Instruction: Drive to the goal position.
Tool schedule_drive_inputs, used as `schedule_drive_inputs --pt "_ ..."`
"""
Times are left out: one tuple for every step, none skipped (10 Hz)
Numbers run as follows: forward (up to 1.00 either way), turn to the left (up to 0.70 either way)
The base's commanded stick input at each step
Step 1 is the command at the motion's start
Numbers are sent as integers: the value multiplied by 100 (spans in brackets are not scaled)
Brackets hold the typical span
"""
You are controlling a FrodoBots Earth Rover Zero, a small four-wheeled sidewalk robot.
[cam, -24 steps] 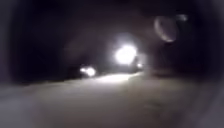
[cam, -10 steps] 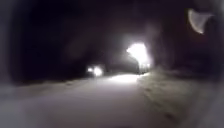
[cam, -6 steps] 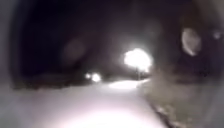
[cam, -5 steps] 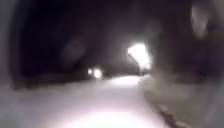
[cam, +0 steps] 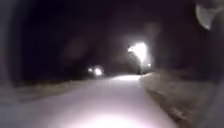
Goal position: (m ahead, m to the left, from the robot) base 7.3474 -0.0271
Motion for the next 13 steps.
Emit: schedule_drive_inputs --pt "100 -10" --pt "100 -1" --pt "100 -4" --pt "100 -10" --pt "100 -15" --pt "100 -21" --pt "100 -38" --pt "100 -33" --pt "100 -26" --pt "100 -19" --pt "100 -12" --pt "100 -5" --pt "100 0"
